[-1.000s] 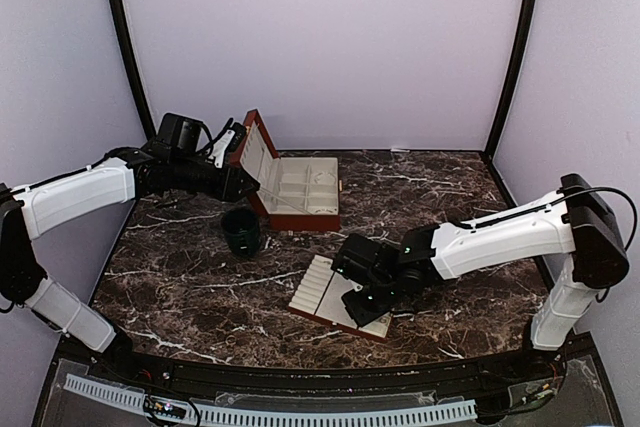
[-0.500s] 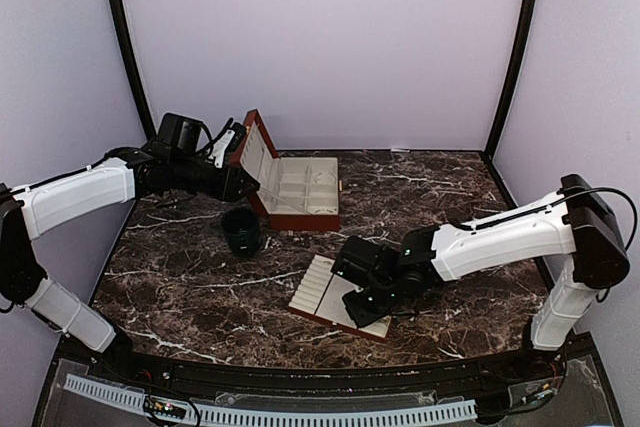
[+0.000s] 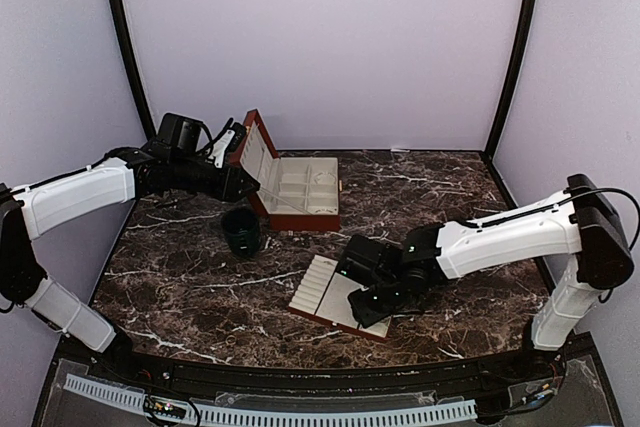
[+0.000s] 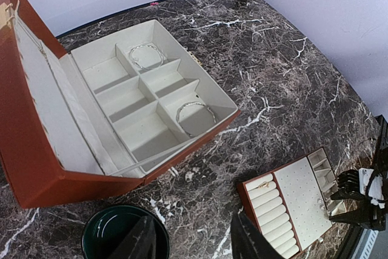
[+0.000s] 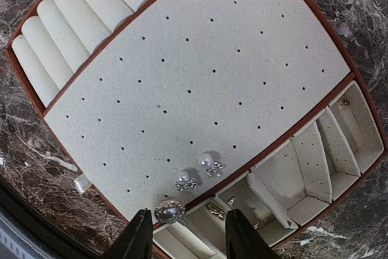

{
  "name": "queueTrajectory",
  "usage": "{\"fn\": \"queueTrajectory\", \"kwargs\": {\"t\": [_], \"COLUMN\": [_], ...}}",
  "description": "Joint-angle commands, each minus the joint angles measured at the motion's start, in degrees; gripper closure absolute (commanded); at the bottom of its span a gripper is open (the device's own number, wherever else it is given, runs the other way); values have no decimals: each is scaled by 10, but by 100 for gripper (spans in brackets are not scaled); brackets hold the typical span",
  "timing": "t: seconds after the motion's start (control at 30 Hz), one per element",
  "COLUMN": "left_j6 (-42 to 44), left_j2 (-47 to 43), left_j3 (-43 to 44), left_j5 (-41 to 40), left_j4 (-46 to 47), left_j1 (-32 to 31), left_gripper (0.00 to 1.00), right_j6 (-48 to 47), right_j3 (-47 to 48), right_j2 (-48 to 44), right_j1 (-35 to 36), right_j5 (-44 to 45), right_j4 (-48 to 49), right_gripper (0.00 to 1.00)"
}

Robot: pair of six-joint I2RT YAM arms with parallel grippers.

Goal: Organize the mixed jewelry
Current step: Insert the earring into the earring holder, then press the earring into the earring holder.

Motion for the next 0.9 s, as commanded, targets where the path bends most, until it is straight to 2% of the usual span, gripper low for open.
{"fn": "queueTrajectory", "kwargs": {"t": [0.0,0.1,0.2,0.33,0.5,0.63,0.87], "left_j6": [3,3,3,3,2,2,2], "left_j2": [-15,-14,-15,-15,-15,-15,-14], "left_j3": [-5,-5,-5,-6,-6,-5,-6], "left_j5": [9,9,10,8,10,10,9], "left_j4": [-4,-4,-4,-4,-4,-4,-4], "left_j1": [1,1,1,0,1,0,1], "left_gripper": [56,56,56,56,56,56,56], "right_j6": [-16,-20,-21,-19,-18,-18,-20], "right_j3": [18,17,17,20,17,15,10], "right_j2": [-29,-30,-25,-14,-7,-3,5], "right_j1": [-3,-3,-3,-5,-8,-8,-7], "right_j5": [-13,-30,-27,-16,-16,-20,-24], "right_j4": [10,22,24,17,24,28,40], "right_gripper": [55,50,51,70,87,93,95]}}
